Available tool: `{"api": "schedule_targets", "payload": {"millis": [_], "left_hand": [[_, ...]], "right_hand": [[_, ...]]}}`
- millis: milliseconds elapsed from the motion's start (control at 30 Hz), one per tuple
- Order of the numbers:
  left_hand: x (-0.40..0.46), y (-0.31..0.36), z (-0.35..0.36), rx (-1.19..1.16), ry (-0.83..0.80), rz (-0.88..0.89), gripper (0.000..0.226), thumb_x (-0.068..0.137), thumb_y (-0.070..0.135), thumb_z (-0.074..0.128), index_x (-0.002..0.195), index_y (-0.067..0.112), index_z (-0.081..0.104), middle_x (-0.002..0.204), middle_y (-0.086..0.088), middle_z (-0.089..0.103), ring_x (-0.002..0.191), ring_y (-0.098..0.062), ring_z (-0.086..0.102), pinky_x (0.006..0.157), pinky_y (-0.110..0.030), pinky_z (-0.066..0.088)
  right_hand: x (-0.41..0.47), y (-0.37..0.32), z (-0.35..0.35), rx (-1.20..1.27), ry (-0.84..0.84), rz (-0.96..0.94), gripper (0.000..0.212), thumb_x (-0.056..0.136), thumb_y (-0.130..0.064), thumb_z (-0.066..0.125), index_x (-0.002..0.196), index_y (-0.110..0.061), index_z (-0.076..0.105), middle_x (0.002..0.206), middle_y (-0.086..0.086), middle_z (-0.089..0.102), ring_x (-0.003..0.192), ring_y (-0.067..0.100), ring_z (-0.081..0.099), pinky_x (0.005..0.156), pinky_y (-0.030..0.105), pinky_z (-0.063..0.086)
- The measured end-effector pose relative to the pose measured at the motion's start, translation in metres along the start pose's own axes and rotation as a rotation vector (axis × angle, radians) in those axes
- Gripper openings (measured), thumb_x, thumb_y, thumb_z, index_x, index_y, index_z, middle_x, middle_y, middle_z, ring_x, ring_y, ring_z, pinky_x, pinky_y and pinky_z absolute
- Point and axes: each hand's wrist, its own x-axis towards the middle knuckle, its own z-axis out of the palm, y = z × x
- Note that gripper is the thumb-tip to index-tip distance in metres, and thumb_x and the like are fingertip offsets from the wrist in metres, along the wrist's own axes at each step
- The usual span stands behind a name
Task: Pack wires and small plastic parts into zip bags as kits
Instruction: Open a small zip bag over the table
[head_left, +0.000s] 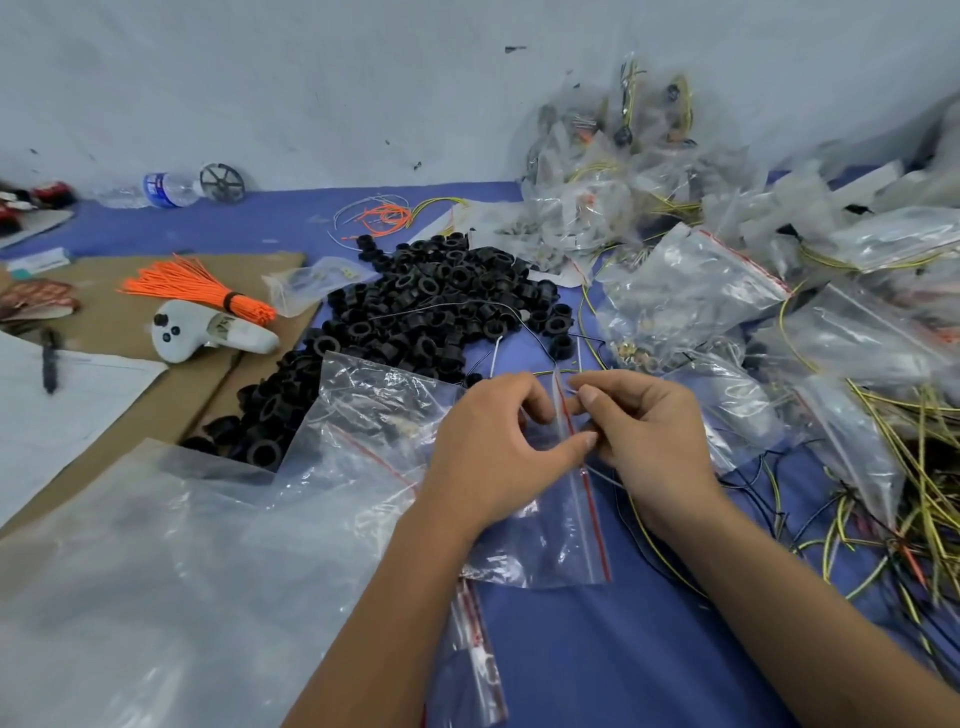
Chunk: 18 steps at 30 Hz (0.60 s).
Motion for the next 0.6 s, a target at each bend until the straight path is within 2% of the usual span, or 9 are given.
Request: {"api": "schedule_targets", "payload": {"millis": [67,133,167,233,333,433,500,600], "left_hand": [[0.000,0.003,0.002,0.051,-0.008,-0.008,0.034,0.068,0.057,0.070,0.069,0.028,0.052,0.069,0.013,0.059,0.069,-0.005,0.058,0.061,-0.030,0.049],[-0.001,0.003,0.003,0.076,-0.028,-0.020,0.028,0.068,0.051,0.068,0.067,0.028,0.053,0.069,0.014,0.061,0.069,-0.003,0.059,0.062,-0.029,0.049],[-0.001,0.003,0.003,0.074,-0.038,-0.034,0.024,0.069,0.049,0.067,0.066,0.028,0.054,0.069,0.014,0.062,0.069,-0.003,0.059,0.063,-0.028,0.049],[0.000,0.001,0.002,0.020,-0.040,-0.081,0.019,0.072,0.044,0.063,0.066,0.026,0.059,0.067,0.013,0.064,0.067,-0.005,0.060,0.063,-0.030,0.050],[0.005,-0.002,0.000,-0.150,-0.016,-0.169,0.020,0.084,0.030,0.064,0.069,0.019,0.069,0.062,0.009,0.064,0.060,-0.009,0.058,0.062,-0.030,0.048],[0.009,-0.005,-0.004,-0.358,0.006,-0.269,0.019,0.090,0.016,0.072,0.071,0.019,0.076,0.060,0.011,0.067,0.055,-0.001,0.056,0.057,-0.018,0.044],[0.008,-0.005,-0.005,-0.500,-0.007,-0.337,0.023,0.089,0.012,0.074,0.069,0.021,0.077,0.058,0.009,0.068,0.051,0.001,0.056,0.052,-0.015,0.043],[0.008,-0.003,-0.004,-0.669,-0.022,-0.381,0.022,0.087,0.009,0.078,0.067,0.019,0.078,0.064,0.000,0.072,0.056,-0.006,0.062,0.055,-0.019,0.048]], "right_hand": [[0.000,0.003,0.001,-0.213,0.009,-0.103,0.021,0.096,-0.008,0.062,0.087,-0.020,0.077,0.075,-0.005,0.075,0.060,0.003,0.061,0.056,0.019,0.047],[0.000,0.006,0.003,-0.342,-0.027,-0.153,0.022,0.096,-0.011,0.061,0.082,-0.021,0.076,0.074,-0.006,0.073,0.066,0.008,0.064,0.064,0.029,0.052],[-0.001,0.006,0.003,-0.353,-0.040,-0.152,0.022,0.096,-0.013,0.060,0.081,-0.021,0.075,0.073,-0.004,0.073,0.066,0.011,0.065,0.066,0.033,0.053],[-0.002,0.004,0.003,-0.301,-0.052,-0.126,0.023,0.098,-0.017,0.058,0.081,-0.021,0.073,0.073,-0.001,0.072,0.062,0.015,0.065,0.061,0.033,0.050],[-0.005,-0.001,0.004,-0.257,-0.060,-0.114,0.024,0.099,-0.027,0.058,0.079,-0.021,0.070,0.074,0.001,0.073,0.057,0.019,0.067,0.057,0.026,0.044],[-0.008,-0.004,0.007,-0.322,-0.113,-0.153,0.031,0.091,-0.047,0.066,0.075,-0.021,0.070,0.066,0.000,0.068,0.058,0.019,0.064,0.057,0.033,0.046],[-0.009,-0.005,0.008,-0.356,-0.131,-0.163,0.036,0.082,-0.056,0.071,0.075,-0.021,0.071,0.063,0.001,0.067,0.061,0.027,0.061,0.060,0.038,0.048],[-0.008,-0.005,0.006,-0.227,-0.152,-0.156,0.038,0.079,-0.051,0.076,0.074,-0.014,0.071,0.063,0.011,0.064,0.057,0.025,0.051,0.057,0.038,0.042]]}}
